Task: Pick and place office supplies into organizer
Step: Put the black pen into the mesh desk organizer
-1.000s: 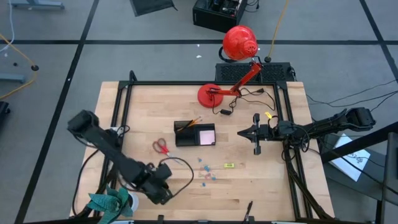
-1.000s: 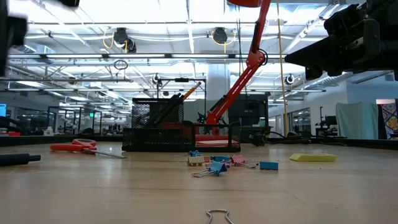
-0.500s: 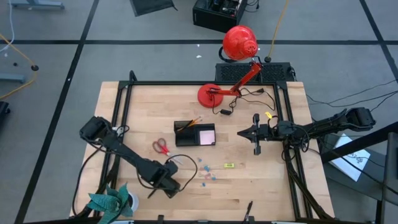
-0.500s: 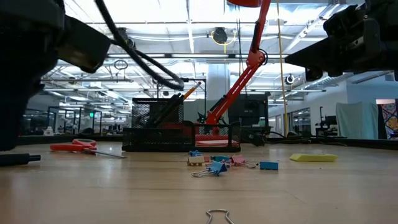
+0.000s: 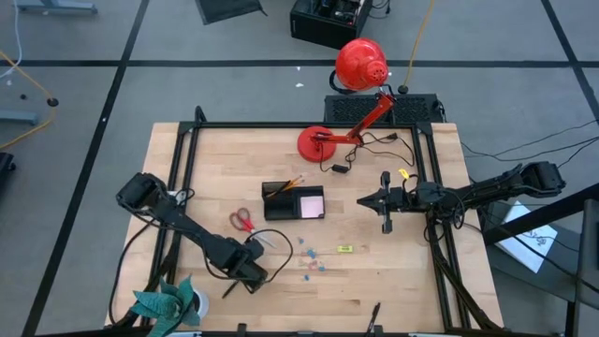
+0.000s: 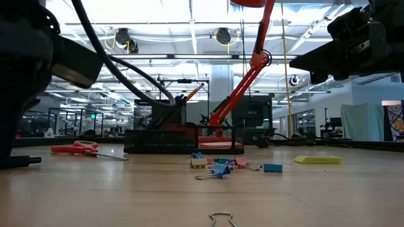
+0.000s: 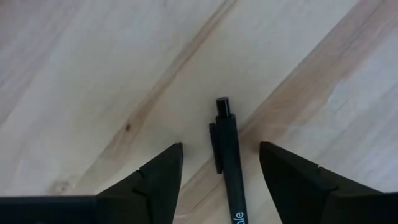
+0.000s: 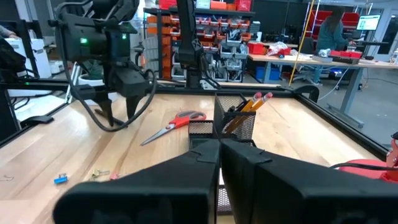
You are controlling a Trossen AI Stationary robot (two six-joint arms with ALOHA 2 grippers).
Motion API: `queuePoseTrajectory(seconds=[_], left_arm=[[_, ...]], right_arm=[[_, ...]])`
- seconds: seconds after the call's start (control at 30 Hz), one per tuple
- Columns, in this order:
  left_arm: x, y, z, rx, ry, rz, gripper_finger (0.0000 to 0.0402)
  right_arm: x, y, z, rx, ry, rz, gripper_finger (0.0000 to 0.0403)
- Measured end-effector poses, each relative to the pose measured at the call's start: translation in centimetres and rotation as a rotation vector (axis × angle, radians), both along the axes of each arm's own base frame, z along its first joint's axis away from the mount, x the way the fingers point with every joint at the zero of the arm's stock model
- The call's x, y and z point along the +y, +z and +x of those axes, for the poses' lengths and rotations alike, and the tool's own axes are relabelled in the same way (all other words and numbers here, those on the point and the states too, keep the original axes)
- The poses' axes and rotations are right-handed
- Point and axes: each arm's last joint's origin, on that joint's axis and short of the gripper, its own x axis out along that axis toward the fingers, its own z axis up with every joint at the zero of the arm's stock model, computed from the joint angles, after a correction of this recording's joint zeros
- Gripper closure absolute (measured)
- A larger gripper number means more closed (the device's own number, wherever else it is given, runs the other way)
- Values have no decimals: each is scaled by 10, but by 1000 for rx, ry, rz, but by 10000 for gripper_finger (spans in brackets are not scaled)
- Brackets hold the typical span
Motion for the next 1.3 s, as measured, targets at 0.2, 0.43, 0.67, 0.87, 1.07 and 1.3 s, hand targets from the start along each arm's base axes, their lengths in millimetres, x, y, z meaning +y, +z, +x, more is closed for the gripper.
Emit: queuePoseTrajectory(seconds=[0.2, 0.43, 0.67, 0.87, 1.07, 1.3], left_arm=[[3, -6, -5, 11, -8, 8, 210], [4, -7, -6, 16, -61, 20, 274], [7, -5, -4, 9, -59, 22, 358], [3, 3, 9, -102, -140, 67, 385], [-2, 25, 30, -258, -285, 227, 355], [5, 72, 55, -429, -384, 408, 363]], right_arm=[[0, 0, 0, -1, 0, 0, 394], [0, 0, 0, -1, -1, 0, 394], [0, 3, 0, -33, -1, 1, 394], [0, 4, 0, -41, 0, 2, 394], [0, 4, 0, -46, 0, 3, 394], [0, 5, 0, -47, 1, 3, 394]])
